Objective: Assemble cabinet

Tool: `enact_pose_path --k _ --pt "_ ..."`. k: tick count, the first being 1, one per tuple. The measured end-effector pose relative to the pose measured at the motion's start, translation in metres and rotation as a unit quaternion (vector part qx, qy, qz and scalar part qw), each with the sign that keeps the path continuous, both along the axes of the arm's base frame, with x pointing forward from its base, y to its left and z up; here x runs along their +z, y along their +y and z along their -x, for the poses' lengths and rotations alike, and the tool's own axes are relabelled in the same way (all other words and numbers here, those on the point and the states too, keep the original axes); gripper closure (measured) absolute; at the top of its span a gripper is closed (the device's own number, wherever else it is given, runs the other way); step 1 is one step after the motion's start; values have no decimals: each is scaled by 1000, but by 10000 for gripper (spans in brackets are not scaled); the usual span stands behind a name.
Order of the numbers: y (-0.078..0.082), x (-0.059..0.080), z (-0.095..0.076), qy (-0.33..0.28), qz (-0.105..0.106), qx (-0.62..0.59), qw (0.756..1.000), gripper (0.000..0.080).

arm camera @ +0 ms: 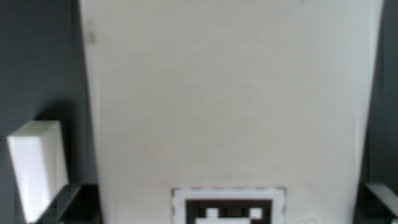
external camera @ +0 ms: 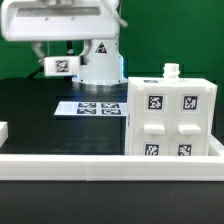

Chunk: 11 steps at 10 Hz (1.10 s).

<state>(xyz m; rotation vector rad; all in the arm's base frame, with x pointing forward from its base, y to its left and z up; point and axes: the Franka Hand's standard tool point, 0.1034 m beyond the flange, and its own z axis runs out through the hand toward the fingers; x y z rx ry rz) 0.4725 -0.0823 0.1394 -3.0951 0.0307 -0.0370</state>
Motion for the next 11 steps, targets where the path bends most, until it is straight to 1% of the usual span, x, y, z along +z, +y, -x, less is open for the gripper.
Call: enact_pose_path --k 1,3,4,5,8,11 --pt "20 10 -11 2 -1 -15 1000 239" --pt "49 24 -43 8 -4 -44 999 239" --pt "63 30 -66 13 -4 -57 998 239" --pt "66 29 -82 8 -3 -55 998 239" --pt "65 26 -78 11 -2 -53 999 239" --pt "67 26 -78 13 -3 -51 999 239"
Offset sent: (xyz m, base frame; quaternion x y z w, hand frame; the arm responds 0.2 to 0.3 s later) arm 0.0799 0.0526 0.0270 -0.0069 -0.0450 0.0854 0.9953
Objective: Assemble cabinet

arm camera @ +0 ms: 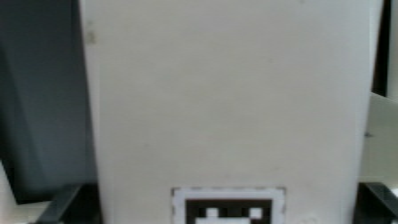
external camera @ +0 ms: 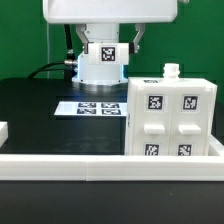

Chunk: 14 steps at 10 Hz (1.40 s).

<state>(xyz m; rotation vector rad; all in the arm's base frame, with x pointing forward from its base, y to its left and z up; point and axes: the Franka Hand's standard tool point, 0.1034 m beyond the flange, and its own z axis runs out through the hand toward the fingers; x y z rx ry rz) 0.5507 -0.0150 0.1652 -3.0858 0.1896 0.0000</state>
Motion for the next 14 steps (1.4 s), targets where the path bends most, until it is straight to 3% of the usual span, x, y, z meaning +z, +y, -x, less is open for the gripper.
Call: enact_pose_path --k 1,3,7,11,14 --pt "8 3 -3 1 -2 5 1000 239" --pt "45 10 -14 -5 -3 -4 1000 238" --pt "83 20 -52 -11 -6 25 1000 238" --pt "86 18 -56 -9 -5 29 1000 238" --pt "81 6 -53 -1 -3 35 999 238"
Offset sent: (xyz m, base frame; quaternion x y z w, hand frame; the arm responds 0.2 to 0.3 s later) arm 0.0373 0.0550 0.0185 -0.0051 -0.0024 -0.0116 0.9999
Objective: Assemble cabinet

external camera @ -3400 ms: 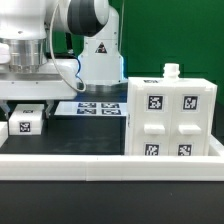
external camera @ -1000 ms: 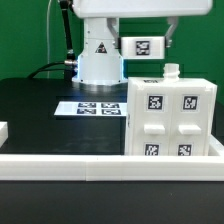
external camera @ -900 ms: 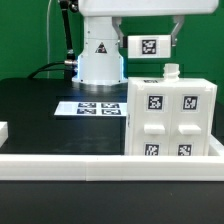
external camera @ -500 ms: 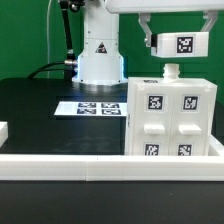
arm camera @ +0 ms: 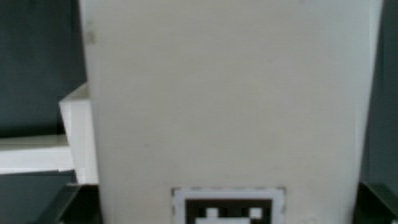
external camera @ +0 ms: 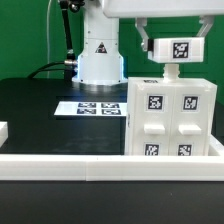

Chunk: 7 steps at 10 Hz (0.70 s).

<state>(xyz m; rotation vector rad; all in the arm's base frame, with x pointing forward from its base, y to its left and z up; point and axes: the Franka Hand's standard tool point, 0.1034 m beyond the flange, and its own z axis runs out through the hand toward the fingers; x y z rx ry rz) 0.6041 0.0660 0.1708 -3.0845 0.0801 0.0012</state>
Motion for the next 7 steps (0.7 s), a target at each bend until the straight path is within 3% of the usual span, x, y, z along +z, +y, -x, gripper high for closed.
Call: enact_pose_path --k 7 --pt "0 -12 -3 0 2 9 1000 238"
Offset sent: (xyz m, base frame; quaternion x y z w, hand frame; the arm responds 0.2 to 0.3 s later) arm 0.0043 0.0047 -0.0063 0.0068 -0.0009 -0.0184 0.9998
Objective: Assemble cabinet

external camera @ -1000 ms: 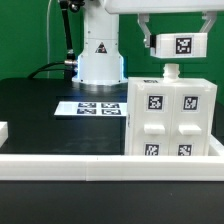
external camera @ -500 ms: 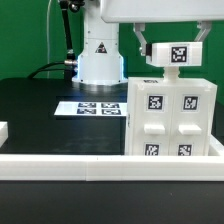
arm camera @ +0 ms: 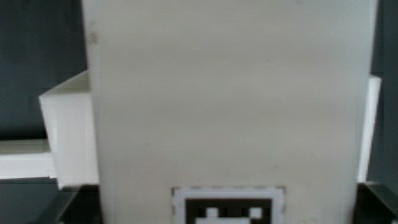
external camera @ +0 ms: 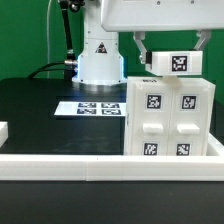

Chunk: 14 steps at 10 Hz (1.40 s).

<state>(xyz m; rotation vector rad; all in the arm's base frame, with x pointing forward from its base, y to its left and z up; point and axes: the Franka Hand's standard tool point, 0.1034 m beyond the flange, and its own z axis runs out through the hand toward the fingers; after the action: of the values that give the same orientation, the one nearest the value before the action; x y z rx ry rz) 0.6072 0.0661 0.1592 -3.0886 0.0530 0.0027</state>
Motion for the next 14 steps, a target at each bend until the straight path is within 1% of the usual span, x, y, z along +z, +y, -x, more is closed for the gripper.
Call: enact_pose_path --k 2,7,10,12,14 --pt "-1 0 -4 -14 0 0 1000 238" --pt "-2 0 -5 -15 1 4 1000 238" --pt "-2 0 -5 -14 0 -15 1000 238" --pt "-1 0 -4 -8 -3 -124 992 238" --pt "0 0 -4 -4 -4 -196 981 238"
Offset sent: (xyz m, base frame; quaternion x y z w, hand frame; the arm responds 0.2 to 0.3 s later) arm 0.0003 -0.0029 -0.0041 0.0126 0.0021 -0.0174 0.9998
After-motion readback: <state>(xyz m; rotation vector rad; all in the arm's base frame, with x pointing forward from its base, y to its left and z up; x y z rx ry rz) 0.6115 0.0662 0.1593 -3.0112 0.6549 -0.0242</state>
